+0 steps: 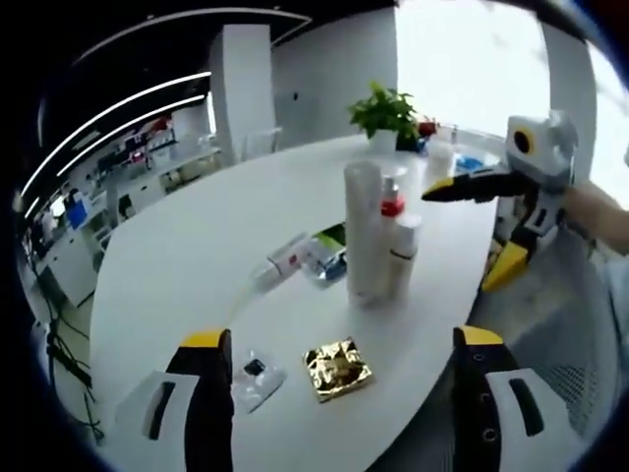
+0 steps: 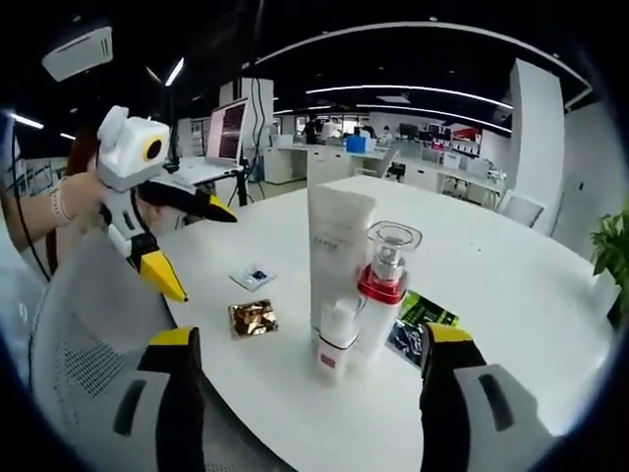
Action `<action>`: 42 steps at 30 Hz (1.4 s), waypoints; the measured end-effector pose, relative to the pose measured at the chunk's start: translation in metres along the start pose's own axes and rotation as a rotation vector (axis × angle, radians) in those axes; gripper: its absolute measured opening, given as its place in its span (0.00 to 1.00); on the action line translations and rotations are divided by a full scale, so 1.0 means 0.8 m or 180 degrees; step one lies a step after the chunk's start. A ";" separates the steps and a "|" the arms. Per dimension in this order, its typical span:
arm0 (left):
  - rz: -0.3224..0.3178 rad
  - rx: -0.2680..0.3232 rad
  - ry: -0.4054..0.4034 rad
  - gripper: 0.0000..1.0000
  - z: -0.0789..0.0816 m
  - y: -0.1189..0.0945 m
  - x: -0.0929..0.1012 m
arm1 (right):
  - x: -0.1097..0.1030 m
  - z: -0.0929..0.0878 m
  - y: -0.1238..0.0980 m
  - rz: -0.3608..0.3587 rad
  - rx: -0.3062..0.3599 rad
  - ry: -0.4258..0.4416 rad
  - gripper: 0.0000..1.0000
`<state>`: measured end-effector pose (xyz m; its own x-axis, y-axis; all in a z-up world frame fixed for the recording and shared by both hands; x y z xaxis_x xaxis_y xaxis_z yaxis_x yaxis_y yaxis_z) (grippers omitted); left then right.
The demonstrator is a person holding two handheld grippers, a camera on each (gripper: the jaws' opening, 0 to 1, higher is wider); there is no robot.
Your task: Arrange the skincare products in the storage area until every visible bottle or jar stands upright without overlapping.
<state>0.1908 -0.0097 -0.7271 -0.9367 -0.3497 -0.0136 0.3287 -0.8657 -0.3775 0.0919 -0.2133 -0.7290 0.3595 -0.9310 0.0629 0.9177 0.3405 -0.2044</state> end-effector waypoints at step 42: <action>-0.0038 -0.0363 0.0666 0.87 0.015 0.134 -0.127 | 0.015 -0.012 -0.002 -0.0198 -0.0016 0.0171 0.50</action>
<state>0.3229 -0.0711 -0.7548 -0.9489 -0.2476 -0.1955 0.3128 -0.8191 -0.4808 0.0929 -0.2260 -0.7369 0.2923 -0.9561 0.0233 0.9371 0.2814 -0.2067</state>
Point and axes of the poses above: the point that each gripper's makers call its tool centre point, and the gripper's own axes: y roughly forward along the fingers, x roughly to its right, z roughly out of its top, the point moved 8 cm from there along -y, roughly backward along the fingers, and after that the axes turned 13 degrees about x, right-handed, at the moved point
